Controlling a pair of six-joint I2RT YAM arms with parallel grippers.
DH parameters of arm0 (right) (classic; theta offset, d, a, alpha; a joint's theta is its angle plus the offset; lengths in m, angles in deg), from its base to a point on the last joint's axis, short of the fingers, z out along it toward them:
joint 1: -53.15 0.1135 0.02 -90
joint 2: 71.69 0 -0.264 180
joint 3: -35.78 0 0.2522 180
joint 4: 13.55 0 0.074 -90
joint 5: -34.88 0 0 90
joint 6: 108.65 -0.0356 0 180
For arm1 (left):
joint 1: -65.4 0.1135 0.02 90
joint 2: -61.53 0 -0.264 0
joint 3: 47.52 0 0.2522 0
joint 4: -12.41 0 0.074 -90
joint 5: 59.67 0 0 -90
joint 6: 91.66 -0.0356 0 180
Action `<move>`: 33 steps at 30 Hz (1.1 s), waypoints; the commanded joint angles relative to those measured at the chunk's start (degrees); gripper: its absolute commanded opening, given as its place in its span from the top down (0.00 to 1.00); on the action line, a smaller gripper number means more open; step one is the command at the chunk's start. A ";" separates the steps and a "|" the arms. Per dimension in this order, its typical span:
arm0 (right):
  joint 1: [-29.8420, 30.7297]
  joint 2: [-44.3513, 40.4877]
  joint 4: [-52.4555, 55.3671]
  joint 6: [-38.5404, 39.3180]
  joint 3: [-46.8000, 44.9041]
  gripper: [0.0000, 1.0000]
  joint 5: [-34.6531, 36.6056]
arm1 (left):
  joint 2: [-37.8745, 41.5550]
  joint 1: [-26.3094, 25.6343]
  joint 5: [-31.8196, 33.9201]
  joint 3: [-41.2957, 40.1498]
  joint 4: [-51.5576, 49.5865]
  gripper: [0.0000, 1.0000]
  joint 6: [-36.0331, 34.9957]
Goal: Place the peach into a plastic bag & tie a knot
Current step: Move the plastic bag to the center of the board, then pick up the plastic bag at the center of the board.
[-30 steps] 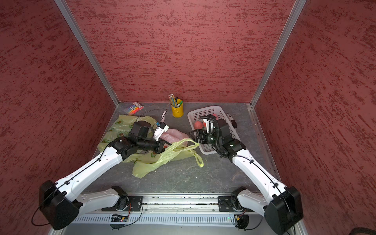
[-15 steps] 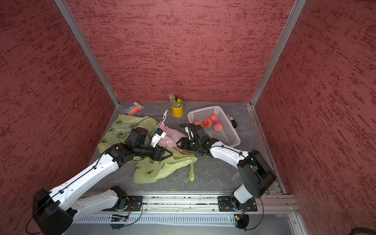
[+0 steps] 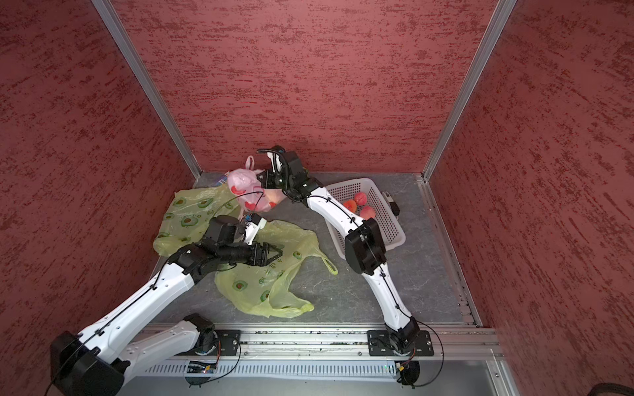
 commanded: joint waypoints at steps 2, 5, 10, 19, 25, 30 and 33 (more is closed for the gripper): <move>-3.19 2.90 -4.48 -4.96 7.53 0.63 1.66 | -3.95 -0.68 4.15 -0.77 2.47 0.22 0.64; -3.90 -5.55 -14.37 -4.18 -10.63 0.01 4.87 | -7.49 -3.03 7.20 -0.57 3.33 0.21 0.12; -3.86 -7.84 -6.55 0.19 -8.33 0.01 0.61 | -14.16 -7.42 13.15 1.66 2.02 0.22 -0.99; -4.03 -21.97 0.36 4.20 -14.89 0.02 3.98 | -21.96 -13.71 22.33 4.82 -2.70 0.25 -3.12; -5.84 -33.20 5.76 8.49 -24.37 0.01 11.95 | -26.78 -16.29 26.36 6.00 -2.84 0.23 -3.42; -9.47 -43.19 7.58 10.79 -35.84 0.01 16.91 | -29.24 -16.66 29.02 6.49 -2.91 0.30 -3.35; -10.93 -50.84 5.44 12.61 -45.58 0.01 20.06 | -30.06 -16.63 28.33 7.01 -2.64 0.59 -3.66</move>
